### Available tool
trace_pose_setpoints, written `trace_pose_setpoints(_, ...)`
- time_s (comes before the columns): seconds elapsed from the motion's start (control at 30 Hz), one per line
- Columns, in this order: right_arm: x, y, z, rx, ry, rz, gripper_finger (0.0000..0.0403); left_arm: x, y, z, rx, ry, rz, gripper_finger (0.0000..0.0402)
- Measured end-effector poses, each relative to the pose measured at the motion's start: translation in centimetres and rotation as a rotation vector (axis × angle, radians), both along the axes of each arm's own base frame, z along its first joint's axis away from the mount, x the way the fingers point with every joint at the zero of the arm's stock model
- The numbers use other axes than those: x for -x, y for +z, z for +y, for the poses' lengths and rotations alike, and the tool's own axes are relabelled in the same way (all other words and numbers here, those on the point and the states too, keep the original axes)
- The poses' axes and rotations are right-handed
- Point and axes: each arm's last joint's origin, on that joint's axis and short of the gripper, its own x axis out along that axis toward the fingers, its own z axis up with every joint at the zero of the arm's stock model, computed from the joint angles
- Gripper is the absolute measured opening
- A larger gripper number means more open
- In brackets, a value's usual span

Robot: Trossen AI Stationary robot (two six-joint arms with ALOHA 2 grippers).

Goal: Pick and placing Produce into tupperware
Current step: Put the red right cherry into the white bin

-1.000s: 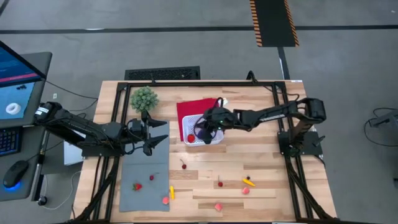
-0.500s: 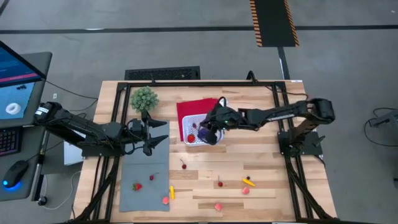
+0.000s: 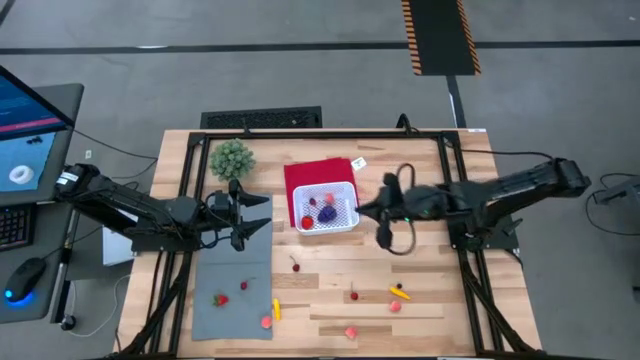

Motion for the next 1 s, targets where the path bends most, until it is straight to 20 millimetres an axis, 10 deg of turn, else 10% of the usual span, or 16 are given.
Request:
trace_pose_setpoints(0.27, 3.3, -3.5, 4.5, -0.157, 0.111, 0.057, 0.0034, 0.0, 0.0, 0.0, -0.009, 0.001, 0.001, 0.0277)
trace_pose_setpoints(0.67, 2.4, -10.2, 10.5, 0.098, 0.004, 0.132, 0.0051, -0.1, -0.2, -0.2, -0.049, -0.056, 0.025, 0.0277)
trace_pose_setpoints(1.0, 3.3, -11.4, 8.5, 0.122, 0.093, -0.020, 0.0052, -0.1, -0.3, -0.3, -0.072, -0.091, 0.031, 0.0277)
